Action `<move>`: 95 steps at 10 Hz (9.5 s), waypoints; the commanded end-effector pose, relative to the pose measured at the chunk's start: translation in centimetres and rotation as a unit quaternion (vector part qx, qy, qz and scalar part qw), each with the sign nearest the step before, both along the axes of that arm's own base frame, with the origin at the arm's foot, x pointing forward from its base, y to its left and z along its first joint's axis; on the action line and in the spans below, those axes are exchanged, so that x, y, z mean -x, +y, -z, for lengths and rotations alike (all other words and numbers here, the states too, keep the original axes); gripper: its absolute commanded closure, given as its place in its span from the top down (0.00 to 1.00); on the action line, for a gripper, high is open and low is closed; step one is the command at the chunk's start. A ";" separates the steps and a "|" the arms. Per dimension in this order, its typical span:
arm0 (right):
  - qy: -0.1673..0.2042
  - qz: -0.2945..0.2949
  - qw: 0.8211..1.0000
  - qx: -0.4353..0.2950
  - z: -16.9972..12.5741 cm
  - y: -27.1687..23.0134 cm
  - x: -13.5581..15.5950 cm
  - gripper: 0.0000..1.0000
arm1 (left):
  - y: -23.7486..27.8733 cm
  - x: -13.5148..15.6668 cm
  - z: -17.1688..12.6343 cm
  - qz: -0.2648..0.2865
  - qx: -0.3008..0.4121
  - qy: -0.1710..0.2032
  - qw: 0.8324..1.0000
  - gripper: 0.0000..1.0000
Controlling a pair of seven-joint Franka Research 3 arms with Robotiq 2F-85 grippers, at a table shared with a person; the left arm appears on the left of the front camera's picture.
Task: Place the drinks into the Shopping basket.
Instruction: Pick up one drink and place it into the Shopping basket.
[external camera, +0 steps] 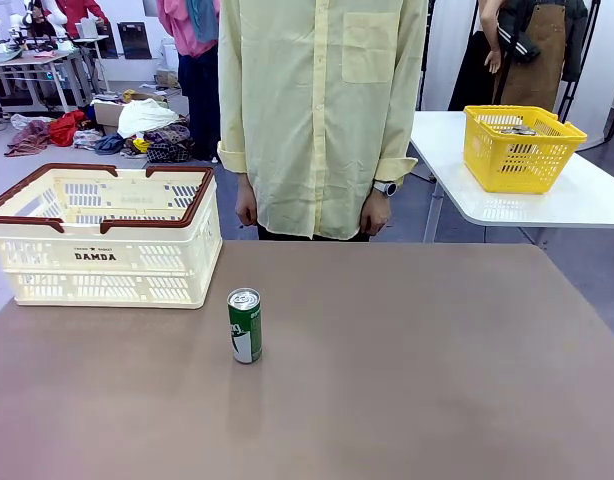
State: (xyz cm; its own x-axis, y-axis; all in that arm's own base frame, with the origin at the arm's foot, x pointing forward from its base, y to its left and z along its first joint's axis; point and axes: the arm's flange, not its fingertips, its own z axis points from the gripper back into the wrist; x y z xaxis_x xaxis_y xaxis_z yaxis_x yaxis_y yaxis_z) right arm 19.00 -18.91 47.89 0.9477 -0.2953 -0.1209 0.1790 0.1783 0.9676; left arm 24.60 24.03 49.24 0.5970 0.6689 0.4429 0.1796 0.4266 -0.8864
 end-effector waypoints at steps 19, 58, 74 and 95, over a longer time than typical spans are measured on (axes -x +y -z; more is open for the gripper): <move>-0.004 0.000 1.000 -0.005 -0.6 0.0 -0.1 1.00 | -47.8 -9.2 -0.9 0.290 -0.454 0.161 0.827 1.00; -0.004 0.000 1.000 -0.005 -0.6 0.0 -0.1 1.00 | -55.4 -15.2 9.6 0.173 -0.528 0.409 0.724 0.00; -0.004 0.000 1.000 -0.005 -0.6 0.0 -0.1 1.00 | -43.2 -20.9 -15.4 0.279 -0.491 0.266 0.781 0.00; -0.004 0.000 1.000 -0.005 -0.6 0.0 -0.1 1.00 | -28.6 -37.3 5.0 0.228 -0.519 0.418 0.709 0.00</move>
State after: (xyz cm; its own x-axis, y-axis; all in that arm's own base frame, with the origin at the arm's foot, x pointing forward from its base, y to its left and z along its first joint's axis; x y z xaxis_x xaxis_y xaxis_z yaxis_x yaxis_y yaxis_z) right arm 19.10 -18.88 48.13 0.9484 -0.2926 -0.1221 0.1798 0.1793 0.9672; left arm 61.72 -5.00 42.94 0.9915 -0.1035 -0.0788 0.1013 0.9944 -0.0306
